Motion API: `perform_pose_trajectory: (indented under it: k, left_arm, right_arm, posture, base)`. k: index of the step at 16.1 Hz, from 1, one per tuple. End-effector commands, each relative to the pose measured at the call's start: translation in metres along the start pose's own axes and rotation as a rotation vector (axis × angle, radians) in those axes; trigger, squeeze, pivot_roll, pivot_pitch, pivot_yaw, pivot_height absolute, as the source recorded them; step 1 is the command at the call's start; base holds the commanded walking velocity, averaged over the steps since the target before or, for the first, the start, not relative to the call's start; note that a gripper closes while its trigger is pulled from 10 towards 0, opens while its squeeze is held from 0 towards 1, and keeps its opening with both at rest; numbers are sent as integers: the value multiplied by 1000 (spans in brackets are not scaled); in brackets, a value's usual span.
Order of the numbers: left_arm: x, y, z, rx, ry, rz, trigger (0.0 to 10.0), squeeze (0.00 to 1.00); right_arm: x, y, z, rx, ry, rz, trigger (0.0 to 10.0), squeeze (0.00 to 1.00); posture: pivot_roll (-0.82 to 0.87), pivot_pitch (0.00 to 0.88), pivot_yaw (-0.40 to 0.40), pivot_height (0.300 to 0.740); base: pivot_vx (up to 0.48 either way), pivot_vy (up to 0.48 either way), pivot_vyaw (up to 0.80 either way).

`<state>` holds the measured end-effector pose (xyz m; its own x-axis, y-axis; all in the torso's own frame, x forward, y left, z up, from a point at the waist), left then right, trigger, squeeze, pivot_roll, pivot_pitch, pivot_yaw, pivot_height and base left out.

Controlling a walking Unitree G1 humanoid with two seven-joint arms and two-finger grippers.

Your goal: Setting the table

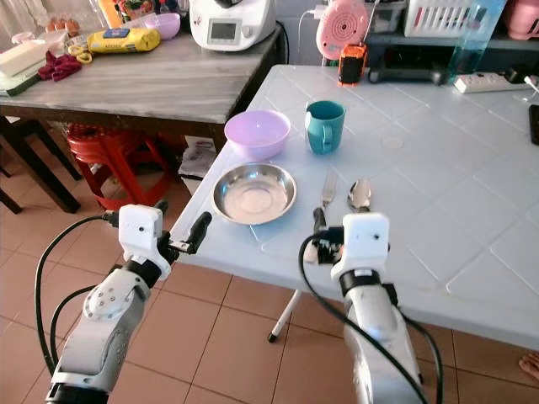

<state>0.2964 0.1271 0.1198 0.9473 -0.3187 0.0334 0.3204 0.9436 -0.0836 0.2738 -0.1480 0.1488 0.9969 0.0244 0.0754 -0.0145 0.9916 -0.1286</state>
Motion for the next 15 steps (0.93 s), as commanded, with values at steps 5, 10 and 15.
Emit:
perform_pose_trajectory:
  k: [5,10,15]
  left_arm:
    - [-13,4,-3,-3,61,-68,10000,0]
    - [-15,2,-2,-5,69,-76,10000,0]
    - [-16,1,-1,-10,69,-67,10000,0]
  right_arm:
    - [33,-16,11,134,13,-77,10000,0]
    - [61,8,25,183,23,31,10000,0]
    - [70,38,28,245,48,138,10000,0]
  posture:
    - [-141,179,101,740]
    - [-128,188,95,740]
    - [-113,182,84,740]
  base:
    - [0,0,0]
    - [0,0,0]
    - [0,0,0]
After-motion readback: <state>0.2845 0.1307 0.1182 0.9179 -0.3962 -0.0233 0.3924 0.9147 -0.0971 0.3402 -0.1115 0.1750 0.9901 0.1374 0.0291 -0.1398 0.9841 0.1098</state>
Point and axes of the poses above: a point about 5 cm out from each wrist's last joint towards the gripper, its own x axis pointing out of the wrist towards the gripper, its own z axis along the axis of the wrist's last joint, y = z × x, the point moved 1 cm from there along x, pointing out of the wrist towards the gripper, and after that the axes turned 4 degrees about -x, right-handed, at the moved point
